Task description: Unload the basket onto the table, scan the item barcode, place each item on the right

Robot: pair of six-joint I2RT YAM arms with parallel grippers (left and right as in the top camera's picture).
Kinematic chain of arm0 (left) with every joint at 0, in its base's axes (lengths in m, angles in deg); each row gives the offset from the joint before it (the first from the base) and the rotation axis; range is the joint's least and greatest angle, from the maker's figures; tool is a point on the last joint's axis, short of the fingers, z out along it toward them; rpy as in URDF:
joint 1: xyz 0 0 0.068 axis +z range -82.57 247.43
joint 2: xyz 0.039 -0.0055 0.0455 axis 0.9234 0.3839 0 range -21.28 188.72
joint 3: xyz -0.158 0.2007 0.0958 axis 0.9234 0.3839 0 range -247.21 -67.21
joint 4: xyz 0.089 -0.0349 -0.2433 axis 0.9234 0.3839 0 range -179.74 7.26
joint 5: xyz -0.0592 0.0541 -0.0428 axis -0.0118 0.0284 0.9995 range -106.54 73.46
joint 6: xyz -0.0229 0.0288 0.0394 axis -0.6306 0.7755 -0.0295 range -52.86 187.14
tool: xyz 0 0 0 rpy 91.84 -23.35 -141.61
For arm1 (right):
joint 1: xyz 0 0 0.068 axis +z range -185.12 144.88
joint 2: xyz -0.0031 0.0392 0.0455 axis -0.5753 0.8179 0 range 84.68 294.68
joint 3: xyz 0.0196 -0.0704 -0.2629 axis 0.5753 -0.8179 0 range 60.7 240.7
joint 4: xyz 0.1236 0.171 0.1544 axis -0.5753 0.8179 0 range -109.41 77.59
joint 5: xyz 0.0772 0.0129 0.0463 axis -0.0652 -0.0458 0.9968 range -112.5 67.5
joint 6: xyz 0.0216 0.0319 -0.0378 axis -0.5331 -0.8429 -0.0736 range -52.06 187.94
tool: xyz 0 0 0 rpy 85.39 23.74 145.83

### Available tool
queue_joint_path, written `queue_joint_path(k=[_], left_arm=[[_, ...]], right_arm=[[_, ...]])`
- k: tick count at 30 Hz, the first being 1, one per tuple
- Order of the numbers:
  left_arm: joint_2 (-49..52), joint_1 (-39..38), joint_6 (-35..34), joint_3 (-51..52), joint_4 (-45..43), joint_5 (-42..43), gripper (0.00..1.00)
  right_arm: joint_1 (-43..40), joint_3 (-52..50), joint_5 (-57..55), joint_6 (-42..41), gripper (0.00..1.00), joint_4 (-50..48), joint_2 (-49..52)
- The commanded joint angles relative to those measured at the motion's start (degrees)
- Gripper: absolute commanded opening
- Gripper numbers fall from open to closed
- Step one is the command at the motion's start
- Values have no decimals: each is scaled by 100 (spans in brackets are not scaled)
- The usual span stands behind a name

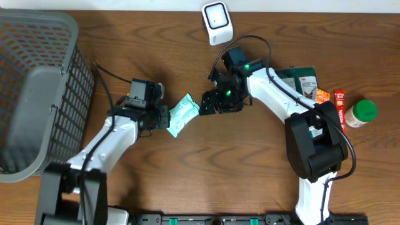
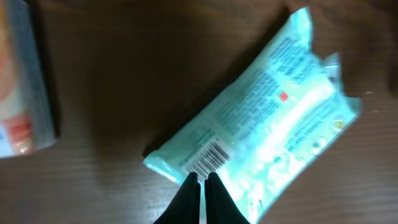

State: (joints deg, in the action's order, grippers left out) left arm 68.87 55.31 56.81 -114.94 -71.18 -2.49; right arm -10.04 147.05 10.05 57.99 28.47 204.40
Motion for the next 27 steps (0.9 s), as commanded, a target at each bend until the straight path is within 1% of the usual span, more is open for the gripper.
queue_joint_path(k=[1,6,9,15,18,21,27], left_arm=[[433,-9,153,-125,-267,-35,7],[855,-9,153,-125,-323,-35,8],[970,-9,153,-125,-323,-37,8],[1075,-9,151,-125,-326,-37,9],[1075,-9,151,-125,-326,-37,8],[1075,-9,151,-125,-326,-37,9],[1075,-9,151,-125,-326,-37,9]], right_arm=[[-61,-289,28,46,77,-446,-79],[-68,-813,120,-33,73,-1394,-79],[-63,-1060,723,-81,69,-1869,-79],[83,-1609,1106,-741,65,-3110,-79],[170,-1714,1436,-807,63,-3366,-79],[315,-1714,1447,-804,62,-3451,-79],[610,-1714,1440,-999,59,-3980,-79]])
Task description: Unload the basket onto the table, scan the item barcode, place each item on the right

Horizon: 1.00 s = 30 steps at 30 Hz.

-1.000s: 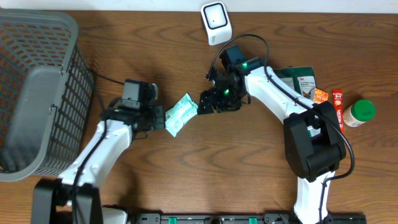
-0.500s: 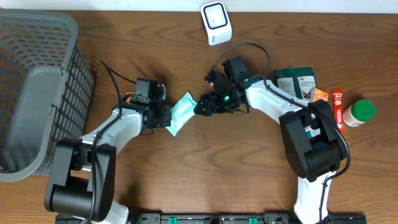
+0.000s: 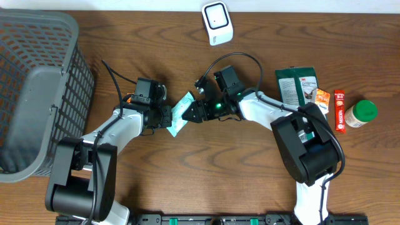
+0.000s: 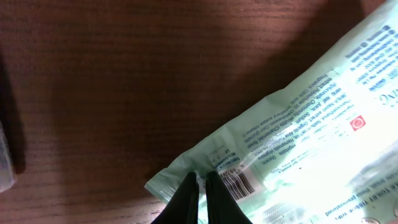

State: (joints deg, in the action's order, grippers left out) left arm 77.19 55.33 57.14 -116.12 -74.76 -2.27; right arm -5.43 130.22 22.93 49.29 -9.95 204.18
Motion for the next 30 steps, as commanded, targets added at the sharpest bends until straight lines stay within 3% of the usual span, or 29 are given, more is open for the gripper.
queue_joint_path(k=[1,6,12,13,15,17,21,26,28,30], left_arm=[[243,-11,118,-7,33,-59,9],[243,-11,118,-7,28,-59,9],[243,-11,118,-7,31,-59,9],[243,-11,118,-7,31,-59,9],[243,-11,118,-7,31,-59,9],[243,-11,120,-7,28,-59,9],[236,-11,118,-9,9,-57,9],[-249,-9,118,-15,9,-61,9],[-879,-9,116,-15,13,-61,9],[-1397,-9,66,-15,15,-188,9]], right_arm=[[168,-31,149,-129,58,-170,-57],[188,-31,-118,-127,48,-293,-57],[190,-31,-402,-127,47,-313,-57],[190,-31,-400,-127,44,-308,-57],[190,-31,-400,-127,26,-306,-57],[190,-31,-400,-127,16,-326,-57],[188,-31,-369,-120,14,-330,-57],[96,-31,319,-44,9,-234,-70],[-44,-31,962,219,1,-175,-94],[-146,-31,1252,313,1,-9,-114]])
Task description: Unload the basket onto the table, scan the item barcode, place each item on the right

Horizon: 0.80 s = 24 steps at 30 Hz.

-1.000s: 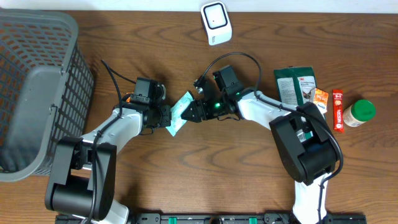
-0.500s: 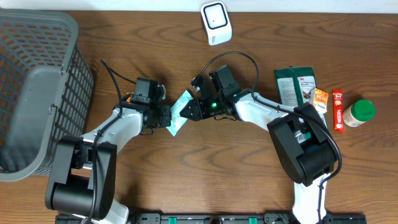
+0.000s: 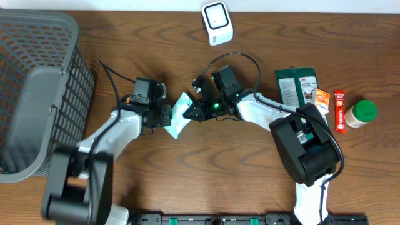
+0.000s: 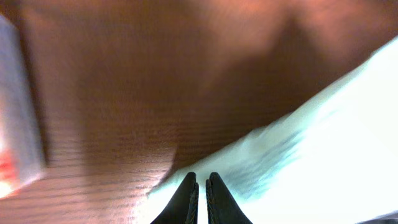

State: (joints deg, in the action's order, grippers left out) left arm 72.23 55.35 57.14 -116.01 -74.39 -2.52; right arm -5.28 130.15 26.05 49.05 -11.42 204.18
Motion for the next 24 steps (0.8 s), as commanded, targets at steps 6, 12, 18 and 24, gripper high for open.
queue_joint_path(k=[6,12,18,24], left_arm=[[-2402,-11,-413,-26,251,-584,9],[-3119,446,-562,-37,1152,-616,9],[-2977,1539,-573,-68,1974,-623,9],[-2610,2212,-575,-55,2177,-767,17]], right_arm=[[-678,-24,1283,1244,1,1692,-507],[-1237,-24,955,2149,1,3888,-1871],[-1596,-24,756,2625,1,5001,-2999],[-1600,-24,1843,2625,1,5176,-3432]])
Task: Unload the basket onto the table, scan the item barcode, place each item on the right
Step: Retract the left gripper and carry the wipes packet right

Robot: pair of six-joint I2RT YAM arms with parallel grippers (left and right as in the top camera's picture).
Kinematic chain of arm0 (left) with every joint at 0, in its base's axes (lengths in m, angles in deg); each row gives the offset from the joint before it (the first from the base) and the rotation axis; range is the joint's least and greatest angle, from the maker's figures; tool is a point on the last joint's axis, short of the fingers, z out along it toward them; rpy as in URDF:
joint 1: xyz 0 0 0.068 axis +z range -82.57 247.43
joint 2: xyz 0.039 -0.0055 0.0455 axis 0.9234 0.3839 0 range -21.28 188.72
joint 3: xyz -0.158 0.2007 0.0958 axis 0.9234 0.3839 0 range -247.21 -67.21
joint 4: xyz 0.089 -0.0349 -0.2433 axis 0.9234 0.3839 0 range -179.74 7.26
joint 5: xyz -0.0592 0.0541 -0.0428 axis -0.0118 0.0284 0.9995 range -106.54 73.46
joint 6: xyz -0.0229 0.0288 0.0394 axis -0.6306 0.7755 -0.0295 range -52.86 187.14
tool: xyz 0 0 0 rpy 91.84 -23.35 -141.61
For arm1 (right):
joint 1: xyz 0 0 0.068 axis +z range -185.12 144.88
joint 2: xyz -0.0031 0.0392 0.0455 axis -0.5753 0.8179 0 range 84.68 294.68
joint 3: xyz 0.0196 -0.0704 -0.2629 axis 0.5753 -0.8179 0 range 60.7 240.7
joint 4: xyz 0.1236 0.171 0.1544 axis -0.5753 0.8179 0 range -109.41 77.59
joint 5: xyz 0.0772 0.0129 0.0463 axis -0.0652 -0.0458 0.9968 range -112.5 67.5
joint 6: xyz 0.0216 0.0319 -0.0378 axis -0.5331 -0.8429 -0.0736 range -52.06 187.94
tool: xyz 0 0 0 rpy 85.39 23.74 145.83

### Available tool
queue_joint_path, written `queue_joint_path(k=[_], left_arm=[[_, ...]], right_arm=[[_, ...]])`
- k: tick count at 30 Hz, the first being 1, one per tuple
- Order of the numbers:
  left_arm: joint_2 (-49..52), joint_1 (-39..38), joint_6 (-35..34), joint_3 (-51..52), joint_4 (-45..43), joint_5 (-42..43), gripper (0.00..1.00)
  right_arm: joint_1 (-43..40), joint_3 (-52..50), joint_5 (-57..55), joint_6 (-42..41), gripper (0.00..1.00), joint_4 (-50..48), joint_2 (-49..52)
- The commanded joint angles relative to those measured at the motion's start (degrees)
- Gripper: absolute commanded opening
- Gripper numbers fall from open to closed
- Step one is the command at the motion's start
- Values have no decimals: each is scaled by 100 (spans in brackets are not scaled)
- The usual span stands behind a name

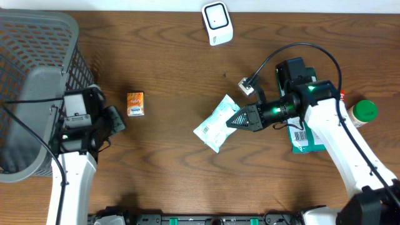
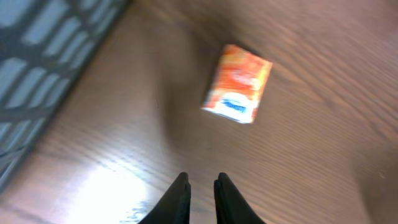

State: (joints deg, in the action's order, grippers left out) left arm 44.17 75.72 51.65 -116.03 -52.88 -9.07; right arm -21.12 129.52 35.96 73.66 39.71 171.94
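Note:
A pale green wipes packet (image 1: 215, 124) hangs tilted at the table's middle, with my right gripper (image 1: 234, 120) shut on its right end. The white scanner (image 1: 217, 23) stands at the far edge, well away from the packet. My left gripper (image 1: 116, 120) is far to the left beside the basket; in the left wrist view it (image 2: 201, 181) stands slightly open over bare wood with nothing between its fingers. The packet's barcode does not show in either view.
A small orange box (image 1: 135, 104) (image 2: 238, 92) lies just ahead of the left gripper. A grey mesh basket (image 1: 37, 81) fills the left side. A green bag (image 1: 307, 139) lies under the right arm, and a green-lidded jar (image 1: 362, 111) stands at the far right.
My left gripper has let go of the packet and now sits far left by the basket. The right gripper holds the packet alone, further right. The orange box is uncovered in the overhead view.
First my left gripper held the packet's barcode end at the middle with the right gripper close by. At the two following moments both grippers were at the packet. Now only the right gripper holds it, and the left arm is back by the basket.

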Motion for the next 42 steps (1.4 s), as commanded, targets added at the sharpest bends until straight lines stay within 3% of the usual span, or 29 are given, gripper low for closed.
queue_joint_path(k=[1,5,7,13,17,22,24,27,40,42], left_arm=[[321,195,-26,-52,26,-111,22],[754,192,-26,-52,20,-111,25],[960,192,-26,-52,22,-109,33],[1169,192,-26,-52,7,-111,34],[1169,192,-26,-52,-68,-114,41],[1169,192,-26,-52,-129,-111,42],[1169,192,-26,-52,-129,-114,49],[1169,192,-26,-52,-129,-114,50],[1169,192,-264,-48,-179,-844,50],[1169,192,-262,-48,-177,-839,54]], right_arm=[[-15,39,1189,164,1,144,-232],[-31,39,2076,162,1,219,-243],[-92,39,2339,164,1,219,-243],[-446,42,2988,162,1,219,-341],[-649,42,2990,142,1,216,-625],[-726,42,2496,-146,1,192,-1073],[-728,42,2433,-232,1,151,-1250],[-728,39,2433,-599,1,-17,-1421],[-726,39,2074,-656,1,-109,-1458],[-726,39,1943,-656,1,-111,-1458]])
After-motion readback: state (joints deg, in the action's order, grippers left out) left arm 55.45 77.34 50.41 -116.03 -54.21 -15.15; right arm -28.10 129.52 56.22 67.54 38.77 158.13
